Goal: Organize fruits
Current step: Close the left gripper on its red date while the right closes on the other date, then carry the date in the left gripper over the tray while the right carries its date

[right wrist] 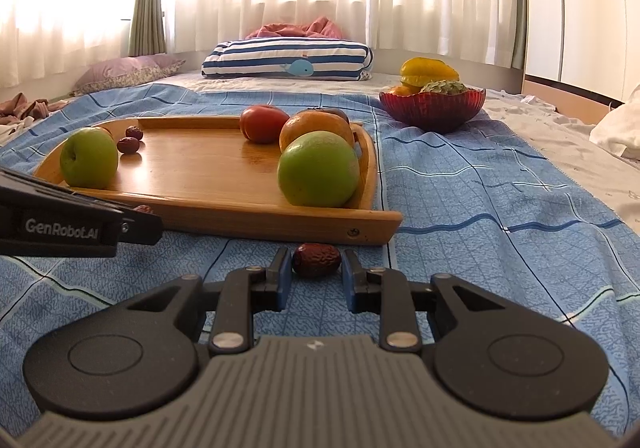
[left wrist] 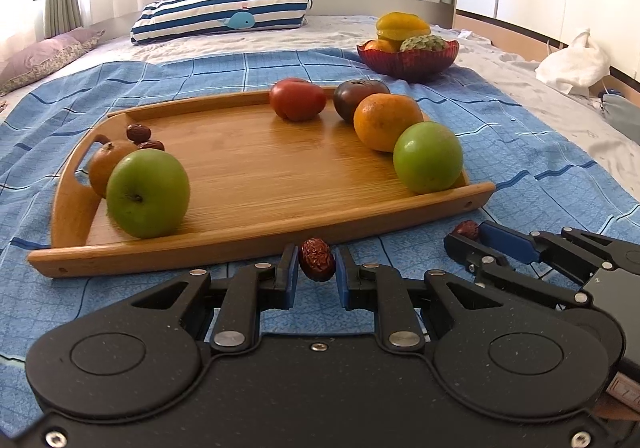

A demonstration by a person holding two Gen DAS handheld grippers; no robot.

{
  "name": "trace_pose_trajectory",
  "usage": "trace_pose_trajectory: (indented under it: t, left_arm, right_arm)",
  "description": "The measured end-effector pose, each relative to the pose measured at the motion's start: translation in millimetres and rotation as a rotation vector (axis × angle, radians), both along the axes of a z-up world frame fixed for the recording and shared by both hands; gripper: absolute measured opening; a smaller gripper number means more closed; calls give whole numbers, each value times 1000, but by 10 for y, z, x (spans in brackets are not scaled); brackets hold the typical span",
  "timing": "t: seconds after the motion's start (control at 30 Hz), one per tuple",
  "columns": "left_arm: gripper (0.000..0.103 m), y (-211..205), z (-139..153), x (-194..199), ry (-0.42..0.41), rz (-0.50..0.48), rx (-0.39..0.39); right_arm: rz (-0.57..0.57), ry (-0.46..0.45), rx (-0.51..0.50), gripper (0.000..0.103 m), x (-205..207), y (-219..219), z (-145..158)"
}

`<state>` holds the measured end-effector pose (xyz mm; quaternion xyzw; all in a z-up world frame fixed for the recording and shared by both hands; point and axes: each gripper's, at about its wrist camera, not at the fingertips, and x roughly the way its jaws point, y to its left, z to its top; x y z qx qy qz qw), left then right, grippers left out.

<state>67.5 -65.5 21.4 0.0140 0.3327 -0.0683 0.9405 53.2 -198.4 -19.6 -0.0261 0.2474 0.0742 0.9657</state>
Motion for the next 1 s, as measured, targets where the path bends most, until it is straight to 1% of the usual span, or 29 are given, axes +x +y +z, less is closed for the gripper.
trace_pose_trajectory:
  t: [0.3, 0.63, 1.0]
  left_arm:
    - [18, 132, 106, -86, -25, 14, 4]
    - [19, 267, 178, -151, -41, 40, -3]
    - [19, 468, 295, -179, -78, 74, -8]
  right_arm:
    - [-2, -4, 68, 31, -43, -67, 140]
    - [26, -20, 83, 31, -118, 69, 235]
    - [77, -58, 94, 31, -45, 292, 403]
